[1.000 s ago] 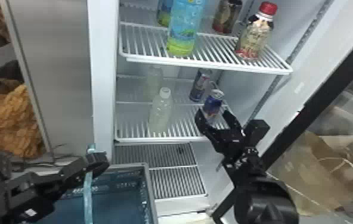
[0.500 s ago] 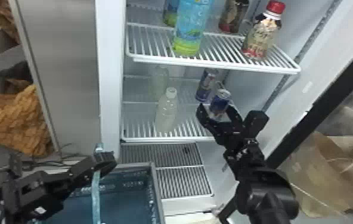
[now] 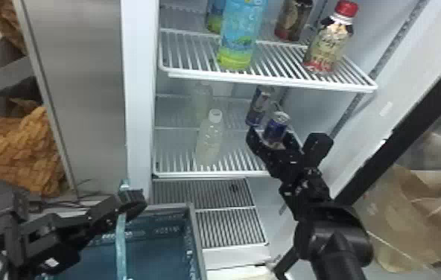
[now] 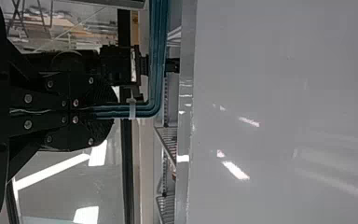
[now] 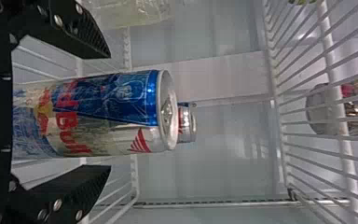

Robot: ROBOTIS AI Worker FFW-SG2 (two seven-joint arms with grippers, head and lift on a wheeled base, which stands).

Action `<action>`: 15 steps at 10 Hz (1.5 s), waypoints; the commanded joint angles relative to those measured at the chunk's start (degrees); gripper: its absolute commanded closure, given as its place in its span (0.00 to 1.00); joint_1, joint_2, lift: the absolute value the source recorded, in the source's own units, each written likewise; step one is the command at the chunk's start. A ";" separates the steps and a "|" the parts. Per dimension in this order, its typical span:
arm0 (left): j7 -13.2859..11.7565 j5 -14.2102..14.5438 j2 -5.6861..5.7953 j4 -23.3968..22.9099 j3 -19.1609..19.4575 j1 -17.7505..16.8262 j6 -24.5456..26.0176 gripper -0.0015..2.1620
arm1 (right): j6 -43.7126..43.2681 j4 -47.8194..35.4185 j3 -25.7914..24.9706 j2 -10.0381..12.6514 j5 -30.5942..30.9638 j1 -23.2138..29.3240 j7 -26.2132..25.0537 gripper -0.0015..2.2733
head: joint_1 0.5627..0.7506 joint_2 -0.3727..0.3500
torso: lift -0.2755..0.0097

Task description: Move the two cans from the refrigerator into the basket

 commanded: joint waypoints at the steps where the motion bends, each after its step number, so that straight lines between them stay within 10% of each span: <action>1: 0.04 0.00 0.00 -0.01 0.00 0.00 0.00 0.55 | 1.58 0.12 0.00 -0.16 -0.08 -0.29 0.00 0.26 | 0.70 0.12 | 0.20; 4: -0.04 0.11 0.08 -0.01 0.00 0.14 0.00 0.55 | 2.28 -1.99 0.34 -0.25 0.27 0.55 -0.26 0.56 | 0.70 0.13 | 0.20; 15: -0.04 0.57 0.17 -0.01 -0.11 0.70 0.00 0.55 | 8.47 -29.41 1.14 -0.16 -6.25 19.82 -2.28 0.56 | 0.70 0.13 | 0.20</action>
